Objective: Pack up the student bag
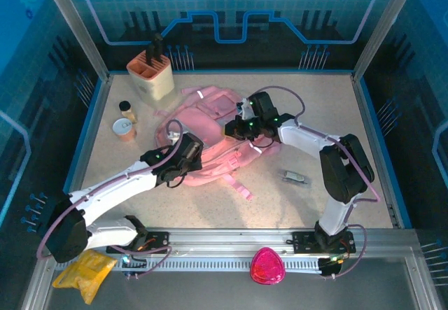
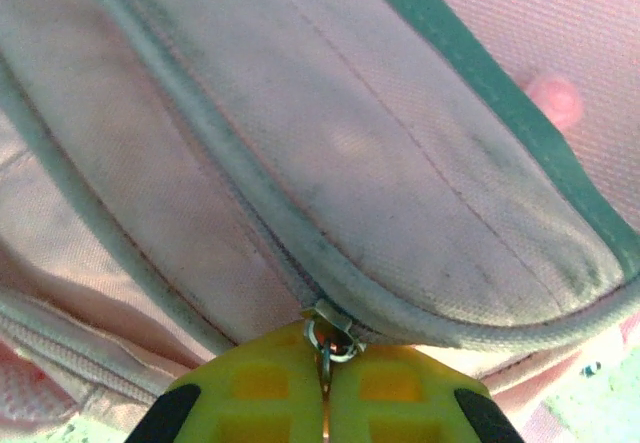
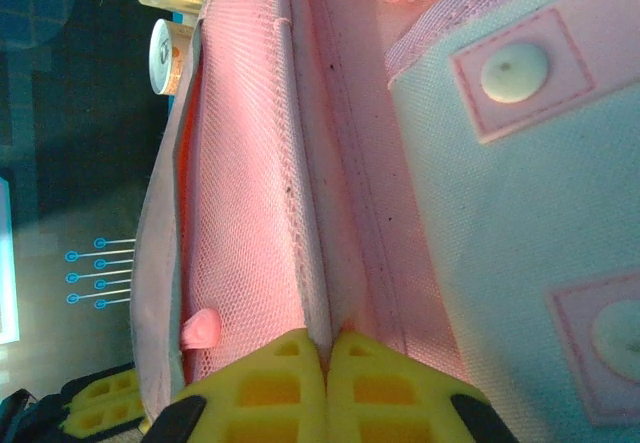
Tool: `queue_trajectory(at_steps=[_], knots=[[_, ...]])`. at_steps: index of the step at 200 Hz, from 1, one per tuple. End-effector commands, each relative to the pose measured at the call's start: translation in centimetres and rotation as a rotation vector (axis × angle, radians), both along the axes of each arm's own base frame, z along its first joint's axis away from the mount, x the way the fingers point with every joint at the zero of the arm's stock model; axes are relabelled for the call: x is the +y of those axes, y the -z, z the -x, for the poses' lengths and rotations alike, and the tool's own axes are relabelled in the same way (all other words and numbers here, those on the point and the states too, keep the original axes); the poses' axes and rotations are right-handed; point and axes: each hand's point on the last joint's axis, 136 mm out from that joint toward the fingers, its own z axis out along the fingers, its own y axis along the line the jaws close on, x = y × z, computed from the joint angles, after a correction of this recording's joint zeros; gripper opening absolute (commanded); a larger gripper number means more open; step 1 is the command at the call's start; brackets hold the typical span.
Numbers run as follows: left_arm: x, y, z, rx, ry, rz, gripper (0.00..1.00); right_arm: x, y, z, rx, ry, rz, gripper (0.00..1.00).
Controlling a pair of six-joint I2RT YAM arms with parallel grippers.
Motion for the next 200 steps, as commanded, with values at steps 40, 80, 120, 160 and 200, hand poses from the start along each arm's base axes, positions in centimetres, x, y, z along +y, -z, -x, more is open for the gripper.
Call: queue_trajectory(at_steps=[40, 80, 120, 160, 200], knots=[[-7.1, -0.9, -1.4, -0.017, 0.245, 0.083, 0.0, -3.2, -2.2, -4.6, -0.113, 0.036, 0.08, 0.2], [-11.4, -1.4, -2.0, -0.039, 0.327, 0.101, 0.0, -5.5, -2.8, -2.3, -0.111, 0.042, 0.125, 0.52], [-13.8, -1.6, -2.0, -0.058, 0.388, 0.158, 0.0, -5.9, -2.1, 1.5, -0.028, 0.025, 0.059, 0.59], [-13.3, -1.6, -1.6, -0.068, 0.388, 0.156, 0.0, -3.8, -1.6, 3.2, 0.047, 0.04, -0.051, 0.54], [-13.1, -1.5, -1.4, -0.069, 0.396, 0.151, 0.0, -3.2, 0.4, 4.0, 0.082, 0.095, -0.031, 0.5]])
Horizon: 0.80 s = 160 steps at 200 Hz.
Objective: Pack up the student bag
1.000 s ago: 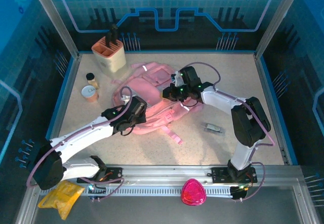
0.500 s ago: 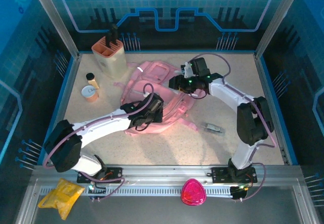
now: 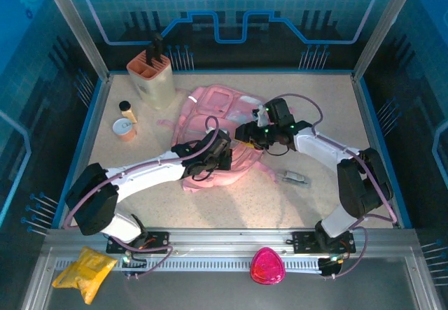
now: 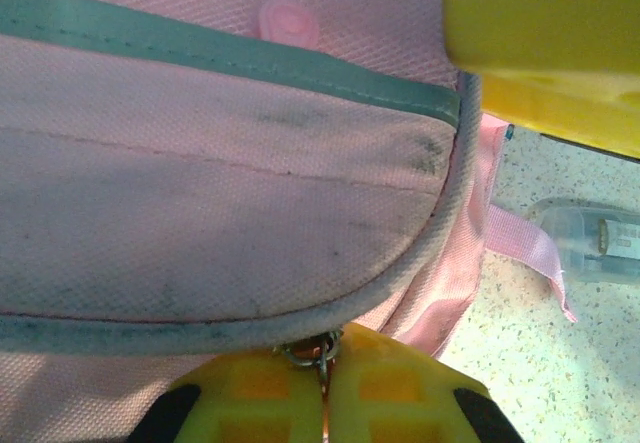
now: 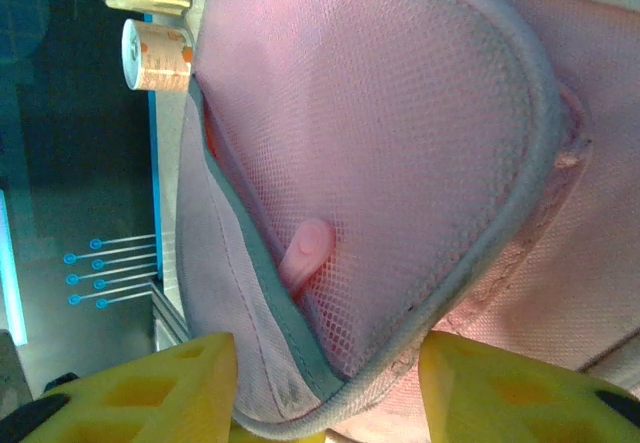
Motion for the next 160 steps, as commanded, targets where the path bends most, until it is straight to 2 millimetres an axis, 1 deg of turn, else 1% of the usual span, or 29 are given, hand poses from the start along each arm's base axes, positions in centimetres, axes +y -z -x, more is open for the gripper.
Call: queue_trajectory(at_steps=[1, 21, 36, 45, 61, 75, 87, 101, 115, 130, 160], knots=[[-1.5, -2.1, 0.0, -0.061, 0.061, 0.066, 0.0, 1.2, 0.1, 0.7, 0.005, 0.019, -0.035, 0.51], [-1.1, -1.9, -0.1, -0.063, 0.054, 0.046, 0.0, 1.1, 0.5, 1.0, 0.0, 0.029, -0.014, 0.48], [-1.0, -2.0, -0.1, -0.071, 0.059, 0.043, 0.0, 1.1, 0.9, 1.0, -0.001, 0.028, 0.002, 0.44], [-1.0, -2.1, -0.1, -0.072, 0.06, 0.039, 0.0, 1.1, 1.2, 0.8, -0.003, 0.03, 0.012, 0.4], [-1.3, -2.2, 0.0, -0.065, 0.081, 0.039, 0.0, 1.2, 1.5, 0.4, -0.011, 0.027, 0.02, 0.26], [-1.2, -2.1, 0.2, -0.057, 0.095, 0.025, 0.0, 0.9, 1.7, -0.1, -0.022, 0.027, 0.045, 0.17], [-0.8, -1.9, 0.4, -0.048, 0.106, -0.003, 0.0, 0.6, 1.6, -0.5, -0.04, 0.021, 0.062, 0.14], [-0.1, -1.6, 1.0, -0.039, 0.121, -0.044, 0.0, 0.1, 1.5, -0.8, -0.065, 0.003, 0.092, 0.07], [1.4, -1.1, 1.2, -0.025, 0.107, -0.102, 0.0, -0.7, 1.4, -1.4, -0.08, -0.002, 0.11, 0.0], [3.7, -0.4, 1.3, -0.003, 0.06, -0.162, 0.0, -1.8, 1.3, -2.2, -0.08, 0.001, 0.099, 0.0], [8.0, 0.9, 1.0, 0.066, -0.036, -0.172, 0.0, -3.3, 0.3, -4.2, -0.115, -0.021, 0.126, 0.0]])
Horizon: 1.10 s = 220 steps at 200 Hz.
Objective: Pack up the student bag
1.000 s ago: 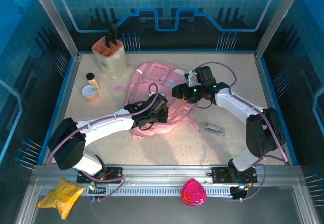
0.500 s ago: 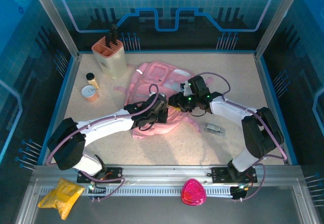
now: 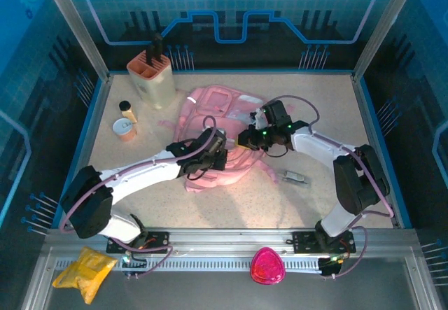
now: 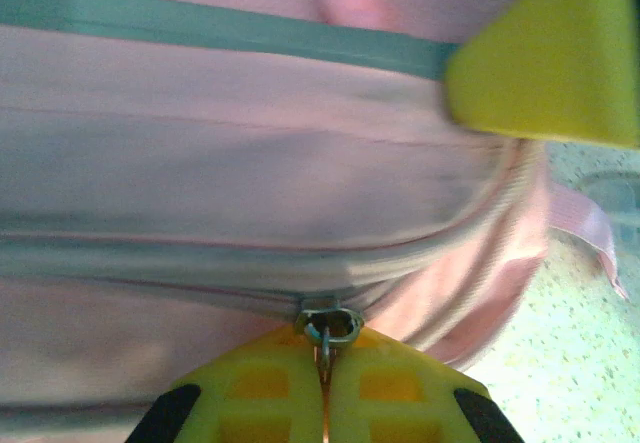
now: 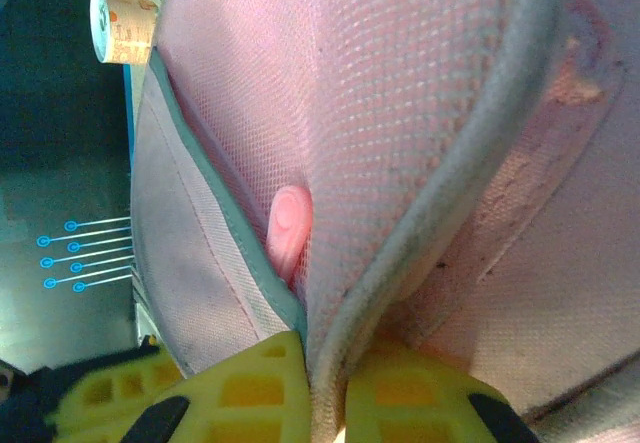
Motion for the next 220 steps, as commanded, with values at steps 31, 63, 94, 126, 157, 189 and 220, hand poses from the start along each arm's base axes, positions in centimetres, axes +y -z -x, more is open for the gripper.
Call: queue_trajectory(at_steps=[31, 63, 94, 126, 157, 189, 220], knots=[[5.9, 1.4, 0.9, 0.082, -0.06, -0.077, 0.0, -3.9, -1.7, -6.8, -0.156, 0.035, 0.109, 0.0], [2.5, 0.8, 0.9, 0.095, 0.01, 0.038, 0.0, -3.5, -2.4, -7.8, -0.162, 0.025, 0.117, 0.05], [-0.2, -0.4, 0.6, 0.043, 0.042, 0.068, 0.0, -2.6, -2.3, -5.6, -0.153, -0.006, 0.123, 0.33], [-2.2, -0.9, 0.2, 0.023, 0.069, 0.104, 0.0, -3.2, -1.5, -2.4, -0.102, 0.0, 0.111, 0.53], [-3.4, -0.9, 0.1, 0.02, 0.097, 0.112, 0.0, -2.3, -1.4, 0.5, -0.056, -0.006, 0.016, 0.61], [-4.2, -1.1, 0.2, 0.02, 0.117, 0.108, 0.0, -0.9, -1.5, 1.3, -0.018, 0.013, -0.097, 0.57], [-4.6, -1.3, 0.4, 0.021, 0.138, 0.109, 0.0, -0.2, -1.3, 0.9, -0.014, 0.014, -0.104, 0.46]])
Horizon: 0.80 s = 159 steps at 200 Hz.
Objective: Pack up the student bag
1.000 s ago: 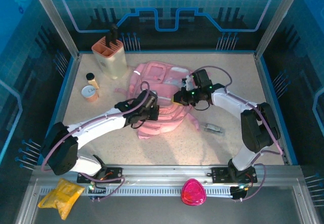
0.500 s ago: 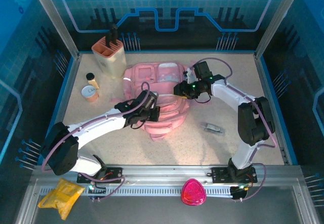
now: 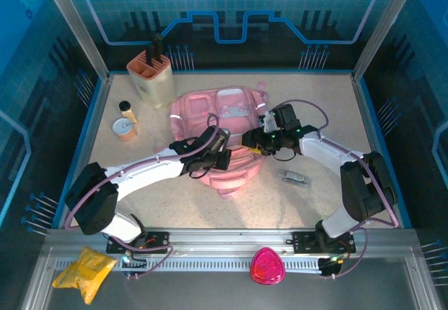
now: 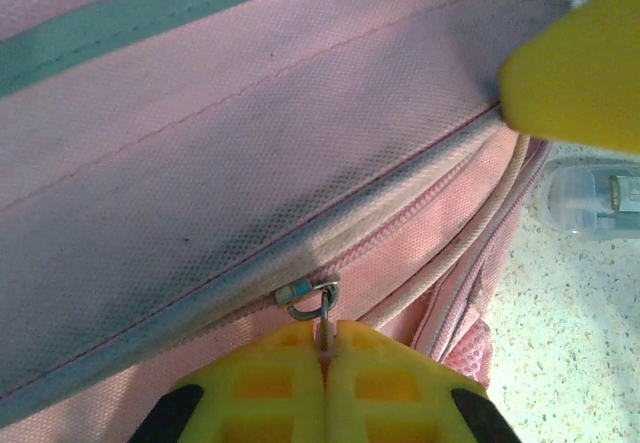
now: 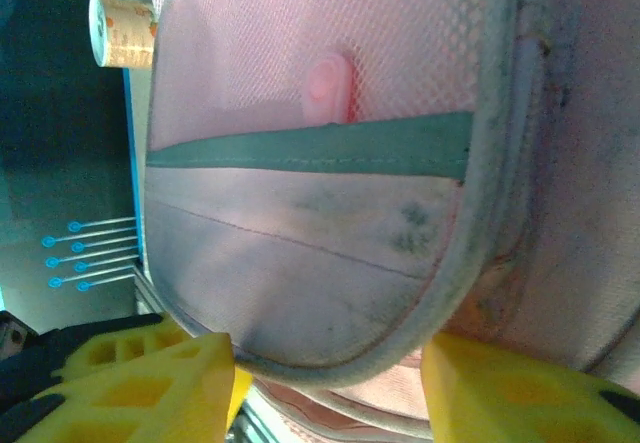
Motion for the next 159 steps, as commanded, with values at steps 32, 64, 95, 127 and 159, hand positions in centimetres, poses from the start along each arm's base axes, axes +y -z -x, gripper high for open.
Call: queue_trajectory(at_steps=[32, 64, 95, 127, 159], knots=[[-1.4, -1.2, 0.7, 0.003, 0.105, 0.005, 0.0, 0.5, -0.6, -1.8, -0.039, 0.001, -0.015, 0.25], [0.5, -0.7, 1.9, 0.025, 0.169, -0.117, 0.0, -1.2, -0.5, -3.7, -0.058, 0.015, 0.029, 0.06], [3.4, 0.3, 2.4, 0.054, 0.146, -0.221, 0.0, -3.1, -1.0, -5.6, -0.085, 0.055, 0.045, 0.0], [6.4, 1.8, 2.4, 0.101, 0.082, -0.263, 0.0, -5.0, -1.0, -7.0, -0.099, 0.081, 0.118, 0.0], [8.8, 2.7, 1.6, 0.125, 0.023, -0.297, 0.0, -5.6, -1.1, -8.1, -0.115, 0.088, 0.124, 0.0]])
